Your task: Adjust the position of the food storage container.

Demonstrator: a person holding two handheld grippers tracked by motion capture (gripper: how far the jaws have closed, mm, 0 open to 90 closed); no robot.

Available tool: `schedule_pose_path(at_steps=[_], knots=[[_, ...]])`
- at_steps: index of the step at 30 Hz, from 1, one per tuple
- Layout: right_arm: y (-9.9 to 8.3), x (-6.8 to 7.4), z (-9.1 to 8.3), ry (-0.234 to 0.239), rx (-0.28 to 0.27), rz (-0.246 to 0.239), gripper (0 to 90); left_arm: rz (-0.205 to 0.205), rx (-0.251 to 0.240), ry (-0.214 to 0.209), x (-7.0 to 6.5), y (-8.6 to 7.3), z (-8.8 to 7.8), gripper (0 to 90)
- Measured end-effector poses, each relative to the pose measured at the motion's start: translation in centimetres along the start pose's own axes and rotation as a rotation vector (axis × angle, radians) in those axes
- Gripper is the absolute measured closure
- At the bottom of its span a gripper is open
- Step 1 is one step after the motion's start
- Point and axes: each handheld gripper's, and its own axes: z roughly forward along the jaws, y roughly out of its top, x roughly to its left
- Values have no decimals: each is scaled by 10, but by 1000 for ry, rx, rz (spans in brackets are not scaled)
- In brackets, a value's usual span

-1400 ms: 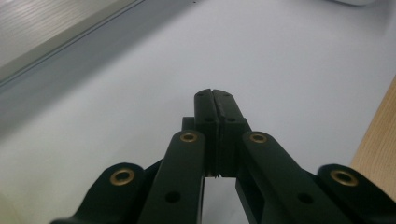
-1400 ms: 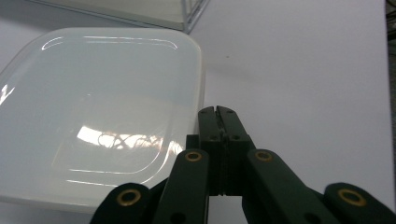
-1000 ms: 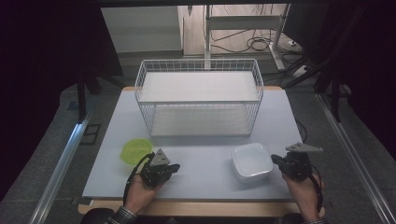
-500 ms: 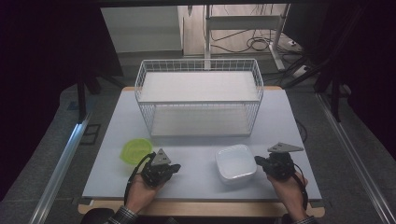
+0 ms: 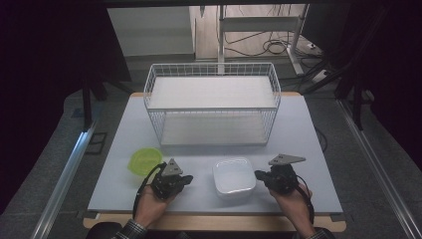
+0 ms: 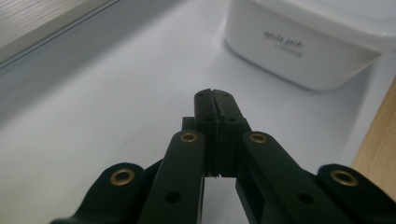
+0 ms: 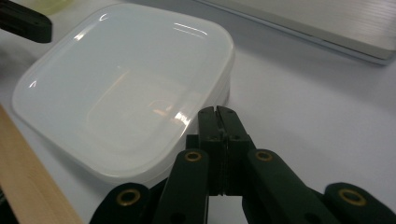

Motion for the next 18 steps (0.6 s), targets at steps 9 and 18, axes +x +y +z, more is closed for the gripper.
schedule_pose_path(at_steps=[9, 18], knots=[[4, 25, 13, 72, 19, -43, 889, -4, -3, -30, -3, 0, 1, 900], [5, 39, 18, 103, 31, -79, 887, -7, 5, -25, -2, 0, 0, 900]])
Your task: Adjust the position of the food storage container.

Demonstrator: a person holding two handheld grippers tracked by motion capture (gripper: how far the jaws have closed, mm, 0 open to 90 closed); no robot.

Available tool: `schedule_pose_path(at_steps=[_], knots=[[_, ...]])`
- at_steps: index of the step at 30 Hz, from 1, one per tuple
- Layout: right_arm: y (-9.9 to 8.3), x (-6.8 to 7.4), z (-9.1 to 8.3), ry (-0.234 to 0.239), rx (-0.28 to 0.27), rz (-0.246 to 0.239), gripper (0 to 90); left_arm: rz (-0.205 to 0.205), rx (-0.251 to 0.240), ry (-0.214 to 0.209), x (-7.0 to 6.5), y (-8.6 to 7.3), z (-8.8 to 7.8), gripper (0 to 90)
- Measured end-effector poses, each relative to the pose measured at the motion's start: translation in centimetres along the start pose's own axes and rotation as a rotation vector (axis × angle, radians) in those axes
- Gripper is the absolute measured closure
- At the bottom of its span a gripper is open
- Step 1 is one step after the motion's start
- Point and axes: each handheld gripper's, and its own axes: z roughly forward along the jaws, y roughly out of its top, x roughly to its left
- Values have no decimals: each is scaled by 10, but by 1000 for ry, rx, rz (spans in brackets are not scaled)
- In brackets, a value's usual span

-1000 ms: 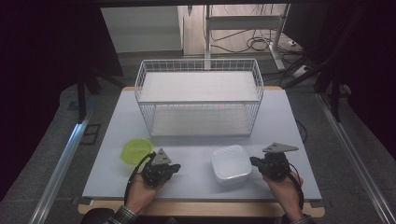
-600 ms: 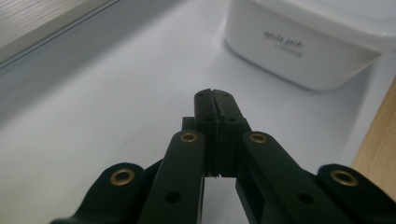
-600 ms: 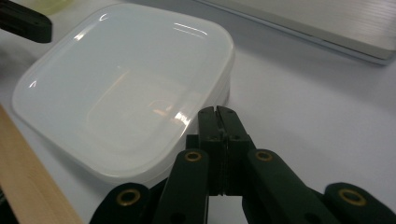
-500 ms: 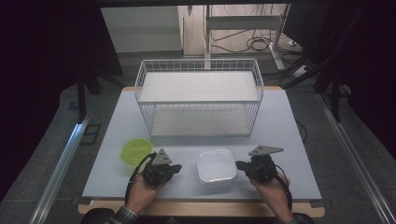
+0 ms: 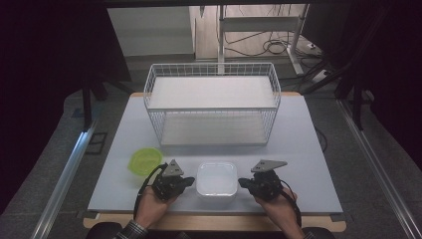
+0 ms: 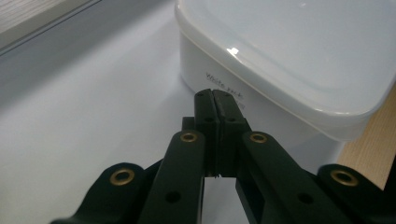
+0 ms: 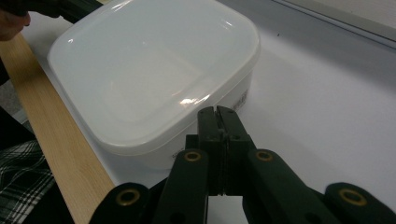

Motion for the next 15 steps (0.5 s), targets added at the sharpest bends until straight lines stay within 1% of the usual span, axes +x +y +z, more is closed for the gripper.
schedule_pose_path(at_steps=[2, 4, 5, 6, 7, 8, 9, 10, 11, 12, 15], knots=[[0, 0, -1, 1, 0, -4, 871, -12, -5, 7, 2, -1, -3, 894], [-1, -1, -2, -21, -1, -15, 836, -20, -10, 34, 5, -3, -6, 827], [-1, -2, -3, -38, -5, -22, 803, -25, -16, 46, 6, -4, -8, 770], [-2, -4, -6, -56, -9, -21, 742, -28, -20, 51, 7, -4, -10, 663], [-2, -4, -6, -56, -9, -21, 742, -32, -24, 55, 8, -4, -11, 663], [-2, -5, -7, -62, -12, -23, 712, -36, -31, 61, 10, -5, -13, 612], [-4, -9, -9, -69, -16, -29, 630, -47, -38, 59, 10, -6, -14, 475], [-4, -9, -9, -69, -16, -29, 630, -52, -42, 54, 11, -6, -15, 475], [-4, -10, -9, -69, -13, -34, 597, -58, -50, 43, 13, -7, -15, 425], [-6, -11, -9, -76, -8, -43, 546, -59, -55, 41, 13, -7, -15, 365], [-8, -14, -10, -86, -6, -58, 438, -63, -67, 30, 14, -8, -16, 265]])
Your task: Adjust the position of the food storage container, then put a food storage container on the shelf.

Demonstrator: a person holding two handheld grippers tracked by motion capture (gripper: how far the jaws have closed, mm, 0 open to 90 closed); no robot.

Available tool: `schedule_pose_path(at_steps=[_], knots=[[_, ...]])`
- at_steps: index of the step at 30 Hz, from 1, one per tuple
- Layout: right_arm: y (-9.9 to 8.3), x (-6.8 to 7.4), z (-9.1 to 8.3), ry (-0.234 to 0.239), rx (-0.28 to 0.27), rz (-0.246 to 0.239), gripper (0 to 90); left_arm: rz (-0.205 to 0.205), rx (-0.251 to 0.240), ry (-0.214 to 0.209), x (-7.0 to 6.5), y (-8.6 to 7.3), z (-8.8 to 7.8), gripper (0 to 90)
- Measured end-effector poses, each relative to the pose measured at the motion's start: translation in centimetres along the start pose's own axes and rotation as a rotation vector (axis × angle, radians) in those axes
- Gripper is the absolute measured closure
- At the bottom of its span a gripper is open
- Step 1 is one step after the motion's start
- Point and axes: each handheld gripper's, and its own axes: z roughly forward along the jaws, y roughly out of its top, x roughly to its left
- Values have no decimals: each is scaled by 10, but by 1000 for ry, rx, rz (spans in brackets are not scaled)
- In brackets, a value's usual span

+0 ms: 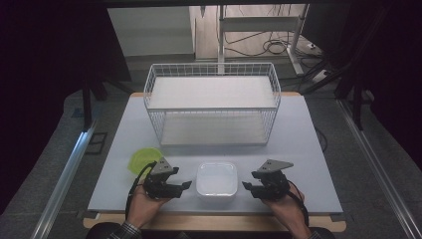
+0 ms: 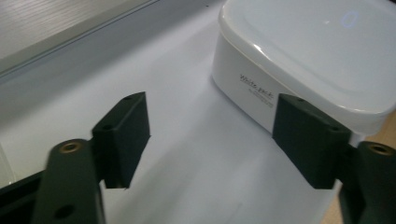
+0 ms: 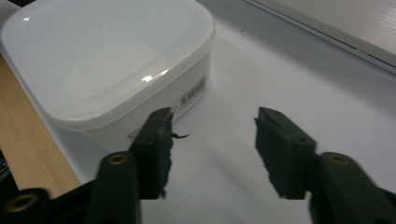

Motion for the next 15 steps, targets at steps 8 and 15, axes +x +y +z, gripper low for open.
schedule_pose_path(at_steps=[8, 15], knots=[[-5, -8, -5, -7, -34, -3, 231, 15, -13, -13, -2, -3, -4, 120], [-7, -11, -5, -17, -57, 5, 108, 44, -40, -22, -2, -4, -1, 64]])
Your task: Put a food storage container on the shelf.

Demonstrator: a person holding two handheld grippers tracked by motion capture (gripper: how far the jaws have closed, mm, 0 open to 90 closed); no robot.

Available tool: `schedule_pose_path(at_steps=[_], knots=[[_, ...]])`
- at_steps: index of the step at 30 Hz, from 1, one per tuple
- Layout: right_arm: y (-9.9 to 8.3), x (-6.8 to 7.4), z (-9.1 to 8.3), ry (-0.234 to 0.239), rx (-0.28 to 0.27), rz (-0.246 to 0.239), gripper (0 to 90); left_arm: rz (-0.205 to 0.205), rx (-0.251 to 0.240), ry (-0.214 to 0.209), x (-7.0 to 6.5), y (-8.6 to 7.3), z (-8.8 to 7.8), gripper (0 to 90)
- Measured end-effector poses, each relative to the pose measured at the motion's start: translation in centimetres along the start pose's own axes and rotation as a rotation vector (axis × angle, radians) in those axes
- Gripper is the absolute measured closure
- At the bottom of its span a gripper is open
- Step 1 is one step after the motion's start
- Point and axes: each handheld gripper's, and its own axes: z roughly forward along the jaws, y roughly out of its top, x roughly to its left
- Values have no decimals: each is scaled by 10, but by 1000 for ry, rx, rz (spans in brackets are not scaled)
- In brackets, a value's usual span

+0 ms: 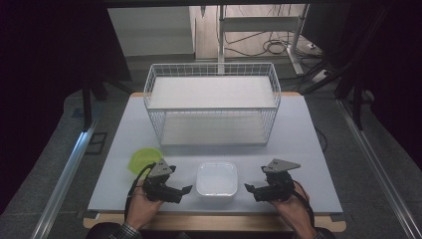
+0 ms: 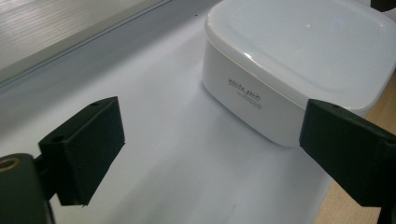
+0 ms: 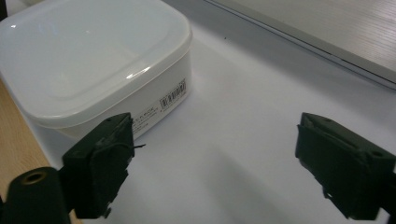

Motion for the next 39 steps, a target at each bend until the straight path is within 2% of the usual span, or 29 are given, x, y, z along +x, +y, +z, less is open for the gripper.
schedule_pose_path(at_steps=[5, 7, 8, 17, 22, 25, 27, 30, 35, 39], knots=[[0, 1, 2, -6, 2, -7, 56, 16, 4, 10, 0, -1, 3, 37], [0, 1, 1, -9, -1, -8, 23, 9, 1, 13, -1, -1, 3, 27], [1, 1, 1, -7, -19, -11, 14, 4, 3, 13, -1, 0, 3, 27], [5, 2, -1, 15, -21, 2, 17, -10, 12, 3, -3, 6, -2, 44], [10, 9, -2, 10, -37, -4, 7, 3, 24, -14, -8, 10, -1, 43], [15, 15, -2, 18, -39, -8, 1, -7, 15, -28, -9, 12, 1, 22], [18, 18, -2, 10, -33, -16, 2, -16, 7, -39, -10, 14, 2, 22], [21, 21, 0, 9, -31, -18, 17, -6, 6, -39, -13, 18, 5, 25], [26, 24, 3, 45, -24, 1, 67, 15, 15, -28, -17, 25, 11, 58], [34, 26, 9, 80, -22, 16, 108, 7, 10, -43, -17, 31, 19, 87]])
